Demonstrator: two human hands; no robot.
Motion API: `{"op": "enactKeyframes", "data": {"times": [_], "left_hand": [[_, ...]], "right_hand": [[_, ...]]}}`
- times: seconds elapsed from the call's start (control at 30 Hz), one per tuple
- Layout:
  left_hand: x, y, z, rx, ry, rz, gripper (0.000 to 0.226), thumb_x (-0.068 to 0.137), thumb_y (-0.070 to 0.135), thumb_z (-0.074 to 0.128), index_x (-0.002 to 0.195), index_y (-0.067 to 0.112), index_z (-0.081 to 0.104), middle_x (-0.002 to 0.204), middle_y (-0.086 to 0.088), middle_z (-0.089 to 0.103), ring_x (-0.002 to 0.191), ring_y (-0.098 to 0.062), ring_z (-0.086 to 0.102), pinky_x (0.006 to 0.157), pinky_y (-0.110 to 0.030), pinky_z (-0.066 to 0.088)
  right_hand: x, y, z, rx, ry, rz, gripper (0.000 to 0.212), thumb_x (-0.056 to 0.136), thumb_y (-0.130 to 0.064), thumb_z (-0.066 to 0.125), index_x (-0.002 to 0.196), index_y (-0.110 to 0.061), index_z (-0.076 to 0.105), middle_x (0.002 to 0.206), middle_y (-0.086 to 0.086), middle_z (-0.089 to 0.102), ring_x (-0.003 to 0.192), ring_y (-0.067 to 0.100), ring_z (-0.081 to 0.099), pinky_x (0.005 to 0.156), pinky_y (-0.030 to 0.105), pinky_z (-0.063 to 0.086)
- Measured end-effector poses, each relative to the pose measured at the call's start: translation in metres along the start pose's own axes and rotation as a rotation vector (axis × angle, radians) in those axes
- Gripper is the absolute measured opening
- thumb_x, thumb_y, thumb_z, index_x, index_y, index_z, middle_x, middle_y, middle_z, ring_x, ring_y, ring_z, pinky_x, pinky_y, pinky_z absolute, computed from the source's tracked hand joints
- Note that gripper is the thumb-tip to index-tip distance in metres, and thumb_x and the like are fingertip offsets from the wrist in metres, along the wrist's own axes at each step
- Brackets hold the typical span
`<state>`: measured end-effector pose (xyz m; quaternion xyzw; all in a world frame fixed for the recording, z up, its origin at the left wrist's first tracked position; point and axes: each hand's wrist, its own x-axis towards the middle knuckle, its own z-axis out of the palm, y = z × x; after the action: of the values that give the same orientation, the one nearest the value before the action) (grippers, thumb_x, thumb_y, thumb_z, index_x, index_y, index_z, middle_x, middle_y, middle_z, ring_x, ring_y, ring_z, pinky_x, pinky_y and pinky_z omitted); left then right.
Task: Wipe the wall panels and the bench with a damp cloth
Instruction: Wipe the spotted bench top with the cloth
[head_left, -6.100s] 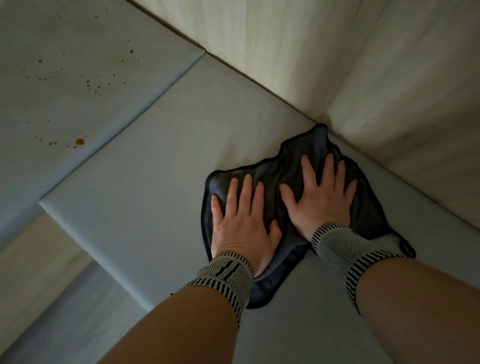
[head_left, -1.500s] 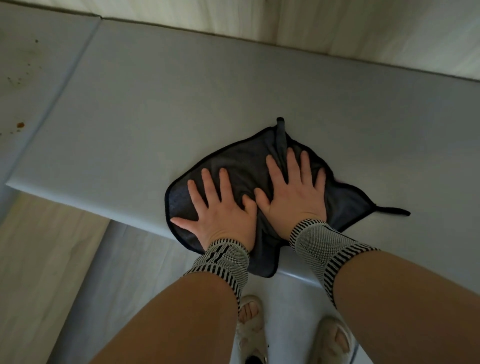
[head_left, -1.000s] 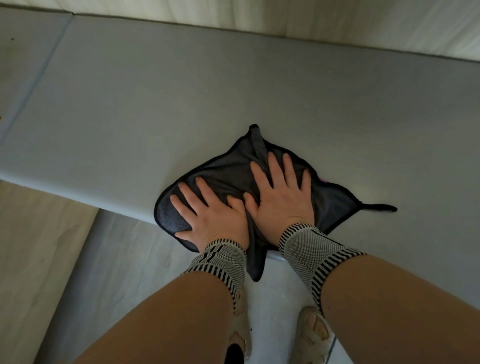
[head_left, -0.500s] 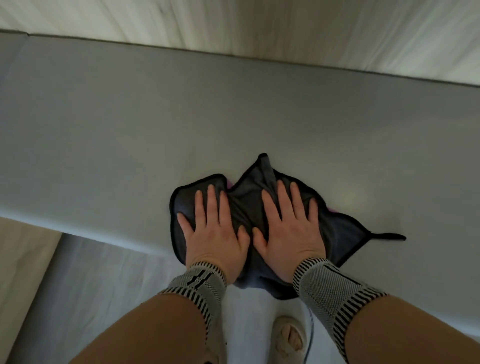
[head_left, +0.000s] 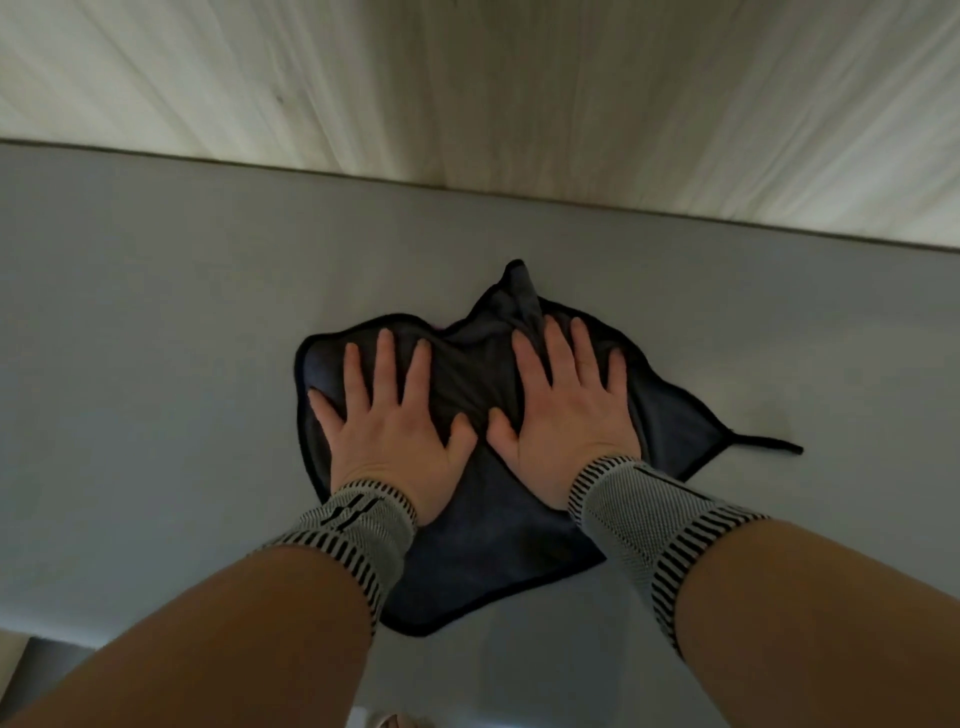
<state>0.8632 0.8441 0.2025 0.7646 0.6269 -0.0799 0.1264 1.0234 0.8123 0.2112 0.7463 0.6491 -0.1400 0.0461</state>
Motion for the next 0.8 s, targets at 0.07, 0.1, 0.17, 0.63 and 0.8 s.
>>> {"op": "enactKeyframes", "data": {"times": [0.07,0.1,0.17,0.63,0.8], "left_hand": [[0.025,0.001,-0.006,0.002,-0.008,-0.024,0.084,0.085,0.068,0.018,0.156,0.033,-0.009,0.164,0.001,-0.018,0.149,-0.028,-0.019,0.115,-0.067,-0.005],[0.037,0.001,-0.01,0.016,-0.009,-0.014,0.084,0.086,0.068,0.019,0.156,0.031,-0.009,0.164,0.001,-0.018,0.149,-0.028,-0.019,0.114,-0.068,-0.004],[0.063,-0.003,-0.018,0.067,-0.009,0.059,0.089,0.083,0.07,0.015,0.156,0.027,-0.011,0.164,-0.001,-0.018,0.15,-0.028,-0.018,0.114,-0.07,-0.002],[0.143,-0.018,-0.033,0.098,0.122,0.292,0.091,0.079,0.066,0.018,0.157,0.019,0.014,0.166,-0.003,0.006,0.152,-0.026,0.002,0.118,-0.06,0.0],[0.144,-0.018,-0.036,0.088,0.089,0.274,0.094,0.078,0.067,0.019,0.157,0.017,0.014,0.166,-0.007,0.004,0.151,-0.033,0.0,0.116,-0.062,-0.005]], "right_hand": [[0.023,0.0,-0.004,-0.001,-0.004,0.018,0.081,0.092,-0.063,0.022,0.154,-0.022,-0.011,0.162,0.006,-0.015,0.147,0.029,-0.017,0.117,0.054,-0.007],[0.033,0.0,-0.006,-0.005,0.001,0.023,0.082,0.092,-0.064,0.021,0.154,-0.022,-0.011,0.162,0.007,-0.015,0.147,0.029,-0.017,0.117,0.054,-0.006],[0.052,-0.001,-0.011,-0.017,0.007,0.029,0.083,0.091,-0.065,0.022,0.154,-0.021,-0.01,0.162,0.008,-0.014,0.147,0.031,-0.016,0.117,0.054,-0.006],[0.123,-0.004,-0.027,-0.046,0.034,-0.021,0.089,0.081,-0.067,0.02,0.155,-0.019,0.006,0.161,0.011,0.004,0.147,0.035,-0.001,0.118,0.055,0.001],[0.125,-0.007,-0.036,-0.05,0.007,-0.033,0.087,0.078,-0.062,0.024,0.151,-0.015,0.026,0.157,0.013,0.024,0.145,0.036,0.017,0.116,0.055,0.012]]}}
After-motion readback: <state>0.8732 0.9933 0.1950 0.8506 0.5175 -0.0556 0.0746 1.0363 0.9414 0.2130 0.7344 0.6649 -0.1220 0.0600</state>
